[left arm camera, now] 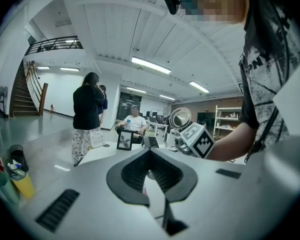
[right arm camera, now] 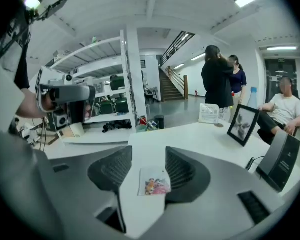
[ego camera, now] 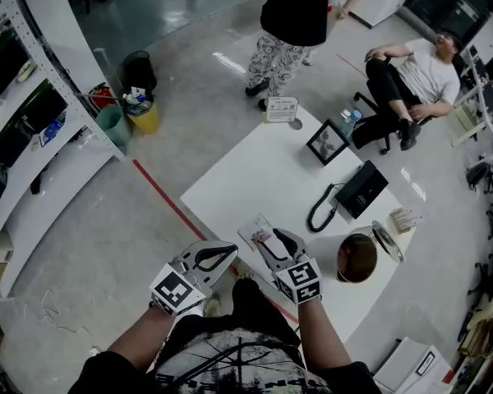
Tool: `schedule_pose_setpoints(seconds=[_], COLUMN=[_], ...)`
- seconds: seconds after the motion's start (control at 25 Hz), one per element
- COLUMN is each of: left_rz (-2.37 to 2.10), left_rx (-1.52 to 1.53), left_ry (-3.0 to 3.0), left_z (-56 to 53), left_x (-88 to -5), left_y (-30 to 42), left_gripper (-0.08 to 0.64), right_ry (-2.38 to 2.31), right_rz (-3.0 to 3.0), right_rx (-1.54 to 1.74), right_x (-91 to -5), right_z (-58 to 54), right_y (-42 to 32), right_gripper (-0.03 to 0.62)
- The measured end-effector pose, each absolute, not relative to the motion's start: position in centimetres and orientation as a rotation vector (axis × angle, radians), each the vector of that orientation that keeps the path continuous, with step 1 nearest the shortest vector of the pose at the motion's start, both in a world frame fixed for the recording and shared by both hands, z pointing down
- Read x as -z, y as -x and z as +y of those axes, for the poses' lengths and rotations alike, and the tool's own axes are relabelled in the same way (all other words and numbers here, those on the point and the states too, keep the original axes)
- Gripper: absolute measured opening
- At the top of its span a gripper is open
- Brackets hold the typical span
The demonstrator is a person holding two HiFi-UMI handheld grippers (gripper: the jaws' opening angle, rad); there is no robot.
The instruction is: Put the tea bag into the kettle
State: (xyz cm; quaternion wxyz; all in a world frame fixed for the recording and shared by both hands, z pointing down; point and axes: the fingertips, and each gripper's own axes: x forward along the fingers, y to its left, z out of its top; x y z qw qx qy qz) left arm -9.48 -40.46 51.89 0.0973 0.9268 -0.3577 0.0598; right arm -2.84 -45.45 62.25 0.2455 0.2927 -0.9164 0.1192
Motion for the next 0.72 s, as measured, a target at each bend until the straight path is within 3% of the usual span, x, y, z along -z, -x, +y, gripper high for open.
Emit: schedule_pose_setpoints(seconds=[0.16, 0.72], left_rz=[-1.06, -1.141], left_rx=[-0.212, -0.249], left_ry=[-2.725, -2.592], left_z=[-40.2, -40.1], left_x=[-52.8, -55.2], left_y=[9.6, 12.0], left_gripper=[0.009, 0.009], right_ry=[-0.707, -0.565], right_rz=[-2.398, -2.212], right_rx=[-0.297, -0.392], right_x=[-65.9, -74.8], right_z=[-45.9, -47.9], right_y=[3.8, 4.8], right_gripper=[0.269, 0.365])
